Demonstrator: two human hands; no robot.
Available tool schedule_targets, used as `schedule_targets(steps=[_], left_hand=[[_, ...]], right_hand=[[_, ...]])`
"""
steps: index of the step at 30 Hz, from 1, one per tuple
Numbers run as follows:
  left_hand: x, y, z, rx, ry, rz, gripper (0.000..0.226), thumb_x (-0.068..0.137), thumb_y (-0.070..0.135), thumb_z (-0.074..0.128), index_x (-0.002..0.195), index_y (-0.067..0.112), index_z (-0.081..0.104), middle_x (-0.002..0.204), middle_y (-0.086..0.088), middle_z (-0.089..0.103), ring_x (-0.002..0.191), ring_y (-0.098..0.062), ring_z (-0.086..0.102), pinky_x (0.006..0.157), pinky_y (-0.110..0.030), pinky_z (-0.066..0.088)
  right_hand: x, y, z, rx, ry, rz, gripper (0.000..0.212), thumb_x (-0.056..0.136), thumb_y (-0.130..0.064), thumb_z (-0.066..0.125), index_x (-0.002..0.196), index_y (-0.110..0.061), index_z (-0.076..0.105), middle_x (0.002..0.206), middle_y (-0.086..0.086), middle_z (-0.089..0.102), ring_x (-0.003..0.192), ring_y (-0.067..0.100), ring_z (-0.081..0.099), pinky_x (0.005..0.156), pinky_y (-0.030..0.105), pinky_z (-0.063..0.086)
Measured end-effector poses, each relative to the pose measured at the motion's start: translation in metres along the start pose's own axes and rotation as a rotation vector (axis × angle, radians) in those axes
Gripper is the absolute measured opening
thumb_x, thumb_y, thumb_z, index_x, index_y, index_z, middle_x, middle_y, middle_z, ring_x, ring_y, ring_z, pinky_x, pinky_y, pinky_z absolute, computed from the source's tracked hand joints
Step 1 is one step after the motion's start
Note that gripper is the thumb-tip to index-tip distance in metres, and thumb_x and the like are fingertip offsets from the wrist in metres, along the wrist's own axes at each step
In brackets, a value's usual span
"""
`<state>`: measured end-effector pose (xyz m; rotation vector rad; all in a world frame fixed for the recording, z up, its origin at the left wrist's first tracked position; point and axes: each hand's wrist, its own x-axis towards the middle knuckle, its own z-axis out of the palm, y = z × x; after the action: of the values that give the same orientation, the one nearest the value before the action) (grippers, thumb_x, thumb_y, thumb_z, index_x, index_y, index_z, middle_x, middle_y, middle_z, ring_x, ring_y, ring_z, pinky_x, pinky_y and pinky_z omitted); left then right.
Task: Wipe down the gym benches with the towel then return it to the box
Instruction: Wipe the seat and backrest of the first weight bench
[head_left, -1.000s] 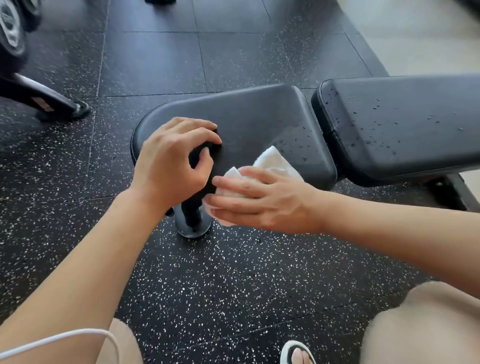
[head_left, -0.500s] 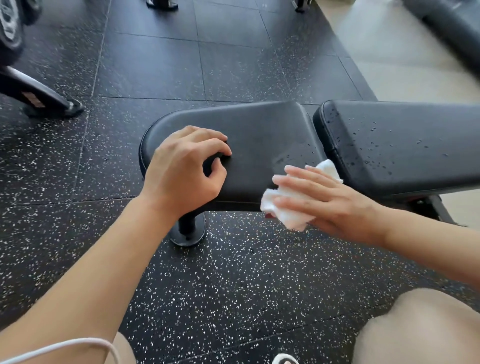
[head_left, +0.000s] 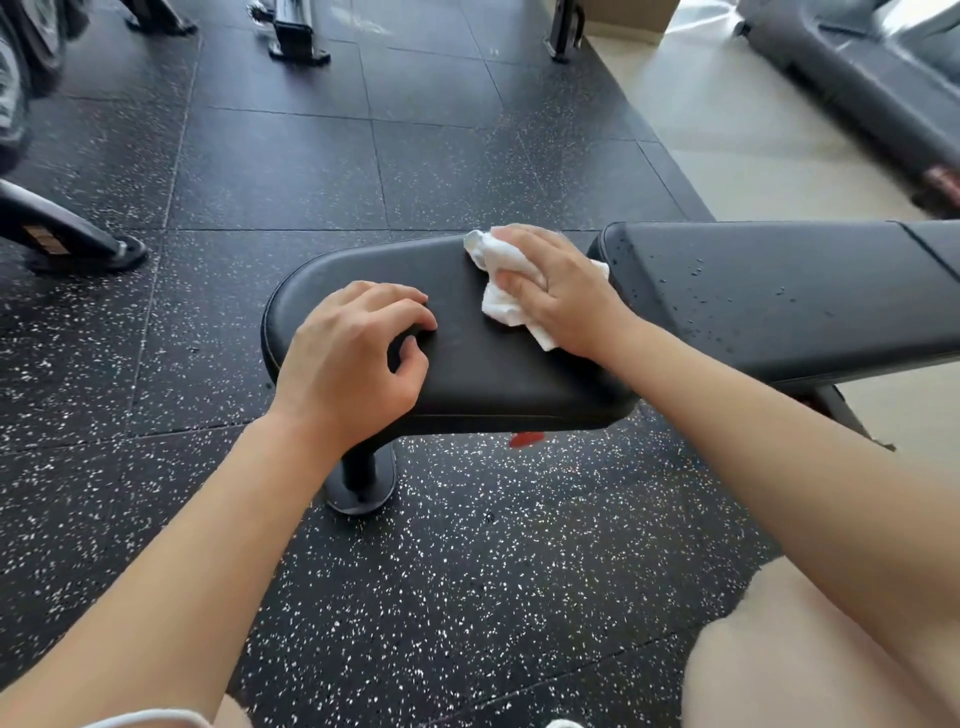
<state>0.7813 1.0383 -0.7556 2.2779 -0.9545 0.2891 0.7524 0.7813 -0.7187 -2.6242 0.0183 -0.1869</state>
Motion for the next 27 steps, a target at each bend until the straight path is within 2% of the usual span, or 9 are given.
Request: schedule_targets(steps=[3,6,9,11,14,17,20,24,27], left_hand=[[0.001,-0.002,-0.001,-0.021,-0.016,-0.001,0.022,0.086,0.01,0.065,0.103,0.017,0.077,0.122,0.004,0.073,0.116,-0.022,0.063,0.103,-0.039,0.05],[0.002,-0.002,-0.001,-0.024,-0.014,0.003,0.021,0.085,0.008,0.067,0.101,0.016,0.077,0.12,0.004,0.074,0.115,-0.023,0.064,0.103,-0.04,0.05],[0.003,-0.001,0.0,-0.015,-0.006,0.001,0.02,0.083,0.006,0.068,0.099,0.016,0.077,0.118,0.003,0.074,0.112,-0.024,0.065,0.101,-0.04,0.05],[0.003,-0.001,0.001,-0.015,-0.003,0.003,0.021,0.083,0.006,0.067,0.099,0.015,0.077,0.118,0.003,0.074,0.112,-0.024,0.065,0.101,-0.042,0.051],[0.003,-0.001,0.002,-0.012,0.005,0.007,0.021,0.083,0.008,0.066,0.099,0.016,0.076,0.118,0.004,0.074,0.112,-0.023,0.065,0.101,-0.041,0.05],[0.002,0.0,0.002,-0.014,0.007,-0.005,0.022,0.084,0.012,0.063,0.1,0.019,0.076,0.118,0.006,0.073,0.112,-0.022,0.064,0.101,-0.039,0.05],[0.001,0.001,0.002,-0.018,0.008,-0.013,0.022,0.084,0.01,0.065,0.1,0.019,0.076,0.119,0.006,0.073,0.112,-0.021,0.064,0.101,-0.037,0.05],[0.0,0.0,0.001,-0.032,0.0,-0.022,0.022,0.085,0.008,0.067,0.102,0.019,0.077,0.12,0.006,0.073,0.114,-0.021,0.064,0.102,-0.038,0.05],[-0.001,0.001,0.001,-0.033,0.002,-0.026,0.022,0.085,0.01,0.066,0.102,0.019,0.077,0.121,0.005,0.073,0.116,-0.021,0.064,0.103,-0.037,0.049]], right_hand=[[-0.027,-0.009,0.006,0.025,-0.002,-0.059,0.043,0.106,-0.027,0.059,0.147,-0.014,0.054,0.147,0.003,0.056,0.139,0.018,0.047,0.12,0.035,0.033],[-0.069,-0.011,0.005,-0.006,-0.071,-0.158,0.042,0.107,-0.033,0.058,0.147,-0.019,0.054,0.148,-0.002,0.052,0.142,0.012,0.044,0.12,0.026,0.031],[-0.091,-0.002,0.0,-0.023,-0.105,-0.174,0.044,0.108,-0.043,0.053,0.149,-0.026,0.051,0.152,-0.01,0.048,0.146,0.009,0.04,0.121,0.029,0.031],[-0.082,0.003,0.001,-0.007,-0.064,-0.153,0.042,0.108,-0.038,0.055,0.147,-0.023,0.054,0.15,-0.009,0.051,0.145,0.009,0.041,0.121,0.028,0.031],[-0.04,0.01,0.003,0.031,0.027,-0.101,0.035,0.106,-0.025,0.06,0.139,-0.014,0.062,0.139,-0.001,0.059,0.134,0.007,0.048,0.116,0.017,0.029],[0.008,0.02,-0.001,0.085,0.145,0.018,0.026,0.104,-0.021,0.061,0.128,-0.012,0.068,0.125,-0.002,0.066,0.118,0.01,0.056,0.107,0.025,0.039],[0.035,0.024,-0.002,0.118,0.182,0.124,0.025,0.103,-0.025,0.06,0.121,-0.011,0.07,0.12,0.003,0.069,0.113,0.018,0.061,0.096,0.025,0.042],[0.025,0.024,-0.004,0.148,0.162,0.11,0.026,0.104,-0.027,0.06,0.127,-0.017,0.069,0.125,-0.004,0.067,0.118,0.012,0.06,0.107,0.03,0.044],[-0.018,0.02,-0.008,0.139,0.107,0.026,0.031,0.106,-0.025,0.061,0.134,-0.014,0.065,0.135,-0.001,0.064,0.13,0.013,0.056,0.115,0.034,0.04]])
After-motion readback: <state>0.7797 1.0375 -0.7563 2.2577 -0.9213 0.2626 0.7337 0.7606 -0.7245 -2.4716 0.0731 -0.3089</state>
